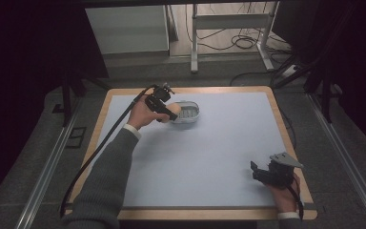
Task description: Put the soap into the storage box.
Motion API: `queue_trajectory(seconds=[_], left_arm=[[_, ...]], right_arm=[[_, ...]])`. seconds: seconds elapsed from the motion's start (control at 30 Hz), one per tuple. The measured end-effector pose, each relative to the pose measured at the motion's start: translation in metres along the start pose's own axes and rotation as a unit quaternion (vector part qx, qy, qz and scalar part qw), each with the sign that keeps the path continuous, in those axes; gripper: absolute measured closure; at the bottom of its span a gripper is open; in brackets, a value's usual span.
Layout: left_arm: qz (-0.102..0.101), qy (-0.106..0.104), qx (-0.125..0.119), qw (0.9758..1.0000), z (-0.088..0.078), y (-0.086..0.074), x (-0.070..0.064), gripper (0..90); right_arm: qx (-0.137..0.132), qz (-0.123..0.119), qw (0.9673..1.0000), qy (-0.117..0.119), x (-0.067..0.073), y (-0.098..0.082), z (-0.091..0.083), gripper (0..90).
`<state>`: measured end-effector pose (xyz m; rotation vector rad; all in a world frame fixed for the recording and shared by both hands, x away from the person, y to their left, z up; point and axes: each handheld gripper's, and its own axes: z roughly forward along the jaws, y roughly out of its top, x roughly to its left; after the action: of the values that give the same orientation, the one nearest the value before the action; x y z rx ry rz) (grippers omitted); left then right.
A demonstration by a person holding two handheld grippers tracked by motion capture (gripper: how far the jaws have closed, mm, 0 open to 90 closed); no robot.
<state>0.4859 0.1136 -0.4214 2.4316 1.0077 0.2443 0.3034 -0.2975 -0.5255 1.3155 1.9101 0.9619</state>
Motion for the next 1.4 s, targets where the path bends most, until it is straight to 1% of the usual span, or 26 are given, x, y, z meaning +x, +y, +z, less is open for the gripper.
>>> queue_trajectory(seconds=[0.13, 0.33, 0.43, 0.53, 0.6, 0.7, 0.77, 0.9, 1.07, 1.13, 1.27, 1.4], left_arm=[[0.005, 0.004, 0.006, 1.0, 0.002, 0.003, 0.0, 32.7], [0.007, 0.0, 0.005, 1.0, 0.004, 0.008, 0.001, 32.7], [0.013, -0.001, 0.005, 0.9999, 0.004, 0.012, 0.001, 32.7], [0.016, -0.002, 0.003, 0.9999, 0.005, 0.017, 0.001, 32.7], [0.013, -0.003, 0.001, 0.9999, 0.006, 0.02, 0.001, 32.7], [0.019, -0.002, 0.004, 0.9998, 0.008, 0.024, 0.002, 32.7], [0.024, -0.001, 0.006, 0.9997, 0.012, 0.027, 0.002, 32.7], [0.026, -0.002, 0.015, 0.9996, 0.021, 0.032, 0.003, 32.7], [0.024, -0.003, 0.025, 0.9994, 0.033, 0.038, 0.005, 32.7], [0.025, -0.005, 0.029, 0.9992, 0.039, 0.04, 0.006, 32.7], [0.022, -0.01, 0.032, 0.9992, 0.048, 0.043, 0.008, 32.7], [0.028, -0.015, 0.031, 0.999, 0.053, 0.045, 0.01, 32.7]], right_arm=[[0.0, -0.001, 1.0, 0.0, 0.0, 0.0, 0.0, 7.5], [0.0, -0.001, 1.0, 0.0, 0.0, 0.0, 0.0, 7.5], [0.0, -0.001, 1.0, 0.0, 0.0, 0.0, 0.0, 7.5], [0.001, 0.0, 1.0, 0.001, 0.0, 0.0, 0.0, 7.5], [0.001, 0.002, 1.0, 0.002, 0.0, 0.0, 0.0, 7.6], [0.001, 0.004, 1.0, 0.001, 0.0, 0.0, 0.0, 7.5], [0.002, 0.004, 1.0, 0.001, -0.001, 0.0, 0.0, 7.5], [0.003, 0.006, 1.0, 0.002, -0.001, 0.0, 0.0, 7.5], [0.004, 0.0, 1.0, 0.001, 0.0, 0.0, 0.001, 7.5], [0.005, 0.002, 1.0, 0.002, 0.0, 0.0, 0.0, 7.5], [0.003, 0.003, 1.0, 0.002, 0.0, 0.0, 0.001, 7.6], [0.004, 0.001, 1.0, 0.0, 0.0, 0.0, 0.001, 7.5]])
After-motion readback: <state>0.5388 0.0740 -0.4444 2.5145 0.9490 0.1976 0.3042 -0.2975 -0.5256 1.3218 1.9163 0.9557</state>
